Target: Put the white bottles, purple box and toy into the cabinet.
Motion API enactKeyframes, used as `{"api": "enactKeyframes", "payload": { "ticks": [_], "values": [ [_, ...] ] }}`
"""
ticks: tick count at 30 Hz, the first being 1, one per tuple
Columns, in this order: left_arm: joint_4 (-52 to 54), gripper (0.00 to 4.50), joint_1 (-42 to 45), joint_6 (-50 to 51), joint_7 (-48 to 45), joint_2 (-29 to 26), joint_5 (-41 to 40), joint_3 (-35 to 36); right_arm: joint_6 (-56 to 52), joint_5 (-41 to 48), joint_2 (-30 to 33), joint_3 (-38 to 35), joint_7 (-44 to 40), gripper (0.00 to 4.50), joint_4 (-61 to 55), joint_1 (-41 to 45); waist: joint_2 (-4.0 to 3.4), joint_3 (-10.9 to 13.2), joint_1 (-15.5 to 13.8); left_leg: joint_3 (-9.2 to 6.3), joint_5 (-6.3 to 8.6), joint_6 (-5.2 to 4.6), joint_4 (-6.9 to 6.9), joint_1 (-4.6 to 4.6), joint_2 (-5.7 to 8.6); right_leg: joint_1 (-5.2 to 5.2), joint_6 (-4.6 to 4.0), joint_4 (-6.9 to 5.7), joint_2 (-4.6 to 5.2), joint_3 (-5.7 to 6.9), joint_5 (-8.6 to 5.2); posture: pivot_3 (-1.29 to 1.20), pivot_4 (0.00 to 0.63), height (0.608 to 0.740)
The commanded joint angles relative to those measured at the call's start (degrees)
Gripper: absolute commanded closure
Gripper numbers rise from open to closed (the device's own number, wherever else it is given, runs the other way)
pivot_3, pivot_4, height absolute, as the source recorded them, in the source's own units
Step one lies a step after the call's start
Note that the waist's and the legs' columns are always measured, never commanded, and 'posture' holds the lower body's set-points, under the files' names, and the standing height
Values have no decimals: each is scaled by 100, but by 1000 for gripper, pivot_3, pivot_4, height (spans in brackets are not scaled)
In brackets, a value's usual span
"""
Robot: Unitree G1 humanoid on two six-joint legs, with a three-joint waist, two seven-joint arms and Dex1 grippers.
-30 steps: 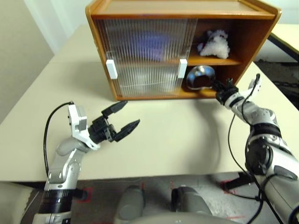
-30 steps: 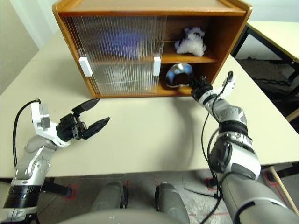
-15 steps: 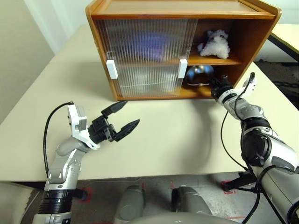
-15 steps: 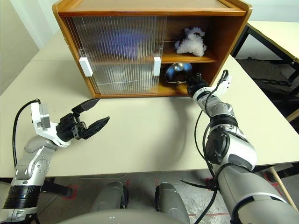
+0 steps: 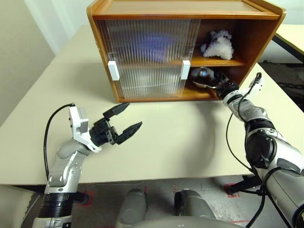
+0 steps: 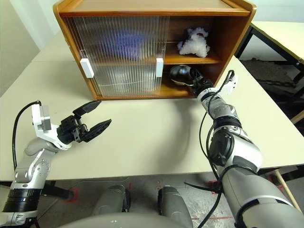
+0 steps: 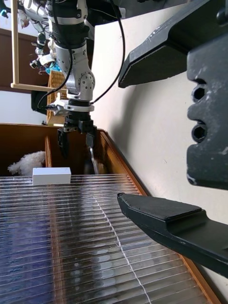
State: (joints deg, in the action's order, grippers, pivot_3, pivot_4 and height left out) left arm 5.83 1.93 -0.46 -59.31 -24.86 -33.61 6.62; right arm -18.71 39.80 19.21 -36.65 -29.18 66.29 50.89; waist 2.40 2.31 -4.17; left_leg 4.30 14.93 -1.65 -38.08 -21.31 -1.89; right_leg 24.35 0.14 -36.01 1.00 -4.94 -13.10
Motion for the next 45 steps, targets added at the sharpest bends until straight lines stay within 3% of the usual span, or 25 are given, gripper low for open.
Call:
{"api": "enactKeyframes", "payload": {
  "ticks": [1,8,11,15,23,35,45],
  "values": [
    [-42,0,41,-6,-44,-25,70,-52,-223,-272,148,292,-261,33,-409,-333,-2,-1,-4,0,0,0,0,-2,1,1,0,0,2,1,0,232,0,740],
    [-47,0,21,-5,-55,-19,52,-33,-468,-452,259,705,-461,33,-1960,-1306,-16,-10,-1,0,0,0,0,-1,1,2,4,-1,2,-2,-2,218,0,740],
    [-93,0,43,-12,-70,-12,52,-36,-286,-711,332,1209,-1021,198,-3042,-2018,-20,-13,1,1,0,0,0,0,0,1,11,-3,1,-2,-6,207,0,740],
    [-147,0,86,-8,-85,5,58,-66,-377,-540,288,1554,-1772,1309,-4031,-2653,-25,-16,32,4,0,0,0,1,-2,-1,13,-6,-2,-6,-8,197,0,740],
    [-223,0,156,-2,-115,-10,59,-82,-720,-540,0,2418,-2262,4471,-5085,-2986,-24,-17,54,9,0,0,-5,7,0,-5,8,-30,-3,-7,-9,198,0,740],
    [-170,0,62,-64,-29,24,84,-53,-28,-1127,-941,2786,-1318,4471,-4232,-1740,-15,-23,-10,7,0,0,-8,14,1,11,0,-42,-2,0,-18,220,0,740],
    [-159,0,12,-94,18,54,99,-84,476,-1284,-1161,2663,-1034,4471,-3620,-1093,-15,-23,-2,8,1,3,-6,7,0,19,-12,-45,1,0,-13,226,0,740]
  ]
}}
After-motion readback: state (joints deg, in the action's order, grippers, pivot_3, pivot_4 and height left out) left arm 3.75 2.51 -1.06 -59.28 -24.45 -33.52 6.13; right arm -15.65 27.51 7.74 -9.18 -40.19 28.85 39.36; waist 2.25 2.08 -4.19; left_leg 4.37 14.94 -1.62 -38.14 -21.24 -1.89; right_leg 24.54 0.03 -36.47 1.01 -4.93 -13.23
